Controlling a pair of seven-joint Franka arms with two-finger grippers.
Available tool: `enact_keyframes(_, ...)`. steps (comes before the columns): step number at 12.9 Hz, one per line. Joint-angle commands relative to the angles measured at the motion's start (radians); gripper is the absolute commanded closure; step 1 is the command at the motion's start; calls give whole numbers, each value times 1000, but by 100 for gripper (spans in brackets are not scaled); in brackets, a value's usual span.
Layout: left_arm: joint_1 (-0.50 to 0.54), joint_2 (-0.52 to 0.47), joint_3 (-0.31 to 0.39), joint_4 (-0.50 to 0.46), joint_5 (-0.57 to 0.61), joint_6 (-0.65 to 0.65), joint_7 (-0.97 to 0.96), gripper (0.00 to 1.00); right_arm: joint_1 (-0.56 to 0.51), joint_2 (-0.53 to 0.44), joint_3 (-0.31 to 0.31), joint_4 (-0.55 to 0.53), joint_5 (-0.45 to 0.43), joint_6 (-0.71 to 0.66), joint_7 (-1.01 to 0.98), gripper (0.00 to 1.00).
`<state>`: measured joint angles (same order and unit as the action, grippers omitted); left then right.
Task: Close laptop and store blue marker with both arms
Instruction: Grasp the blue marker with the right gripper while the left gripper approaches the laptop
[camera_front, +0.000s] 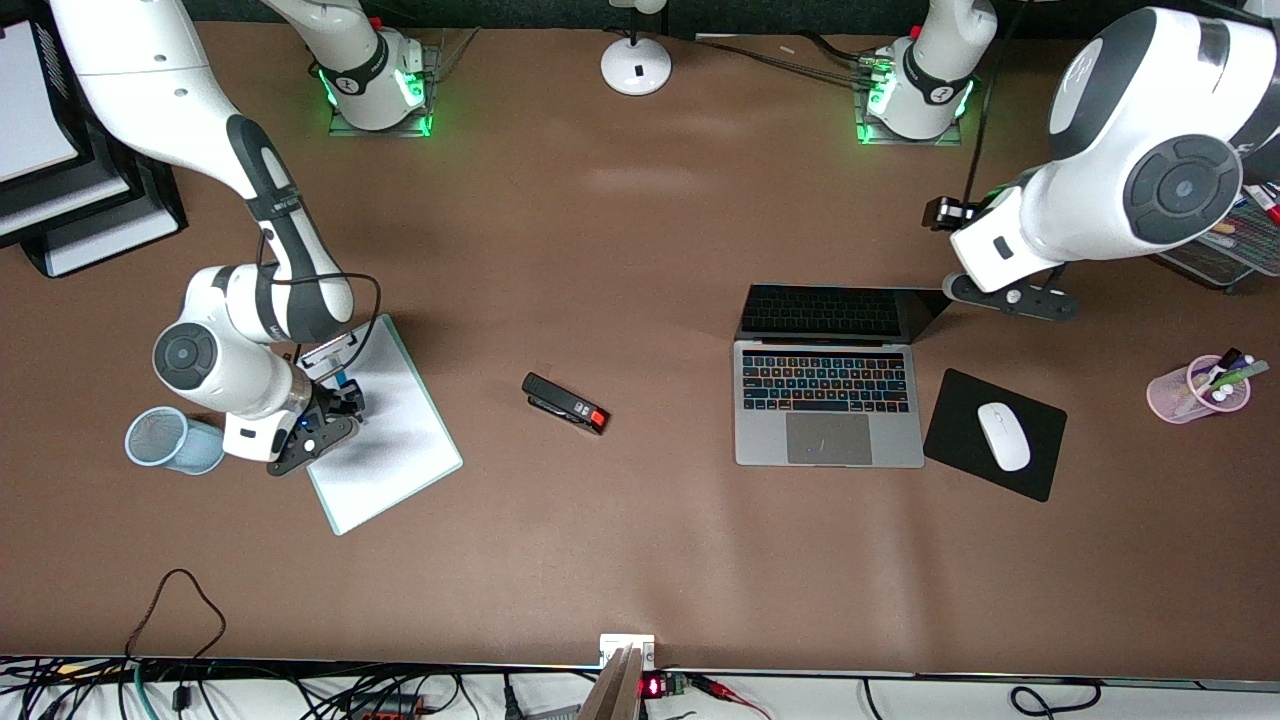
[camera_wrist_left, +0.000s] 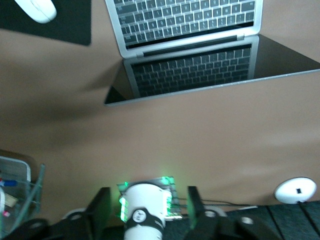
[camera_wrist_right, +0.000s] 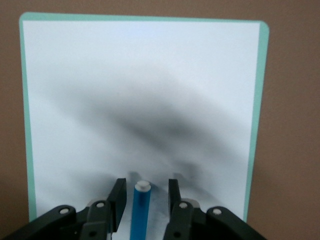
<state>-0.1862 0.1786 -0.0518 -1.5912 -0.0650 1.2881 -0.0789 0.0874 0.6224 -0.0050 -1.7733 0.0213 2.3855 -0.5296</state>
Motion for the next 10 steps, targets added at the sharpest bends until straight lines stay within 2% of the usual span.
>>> enact_keyframes(1,5,-11,-11,-42,-33,-4,-35,86,-3,5,0,-8,5,8,-23,61)
enact_keyframes(2,5,-14,-11,-56,-61,-7,-54,87,-2,5,0,-8,5,6,-23,61)
enact_keyframes(4,5,-68,-37,-151,-99,6,-93,96,-3,11,0,-8,5,-2,-26,61)
enact_keyframes(7,7,-138,-86,-281,-99,107,-117,96,-5,16,0,-8,5,-15,-24,64)
enact_keyframes(8,10,-139,-114,-294,-99,128,-142,98,-6,17,0,-8,5,-17,-23,65)
enact_keyframes(10,10,-133,-117,-302,-95,172,-137,99,-6,22,0,-8,5,-17,-23,66)
